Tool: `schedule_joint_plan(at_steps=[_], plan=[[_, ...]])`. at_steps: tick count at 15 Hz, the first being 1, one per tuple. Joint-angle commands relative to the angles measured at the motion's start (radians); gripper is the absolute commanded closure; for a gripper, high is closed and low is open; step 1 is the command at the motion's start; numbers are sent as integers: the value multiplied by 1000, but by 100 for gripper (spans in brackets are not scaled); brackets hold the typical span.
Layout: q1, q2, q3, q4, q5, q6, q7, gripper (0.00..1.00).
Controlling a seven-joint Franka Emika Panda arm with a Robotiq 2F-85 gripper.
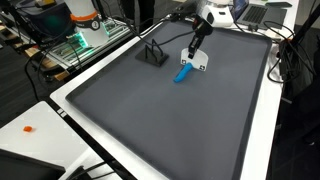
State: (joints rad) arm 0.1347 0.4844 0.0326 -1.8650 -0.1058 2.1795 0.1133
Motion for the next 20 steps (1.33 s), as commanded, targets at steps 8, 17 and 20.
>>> schedule_joint_plan(at_steps=[8, 17, 20], plan=[[-43, 12, 31, -38, 95, -70, -75, 99], [-48, -1, 28, -32, 120, -136, -97, 99], [-44, -16, 24, -36, 107, -138, -91, 99]])
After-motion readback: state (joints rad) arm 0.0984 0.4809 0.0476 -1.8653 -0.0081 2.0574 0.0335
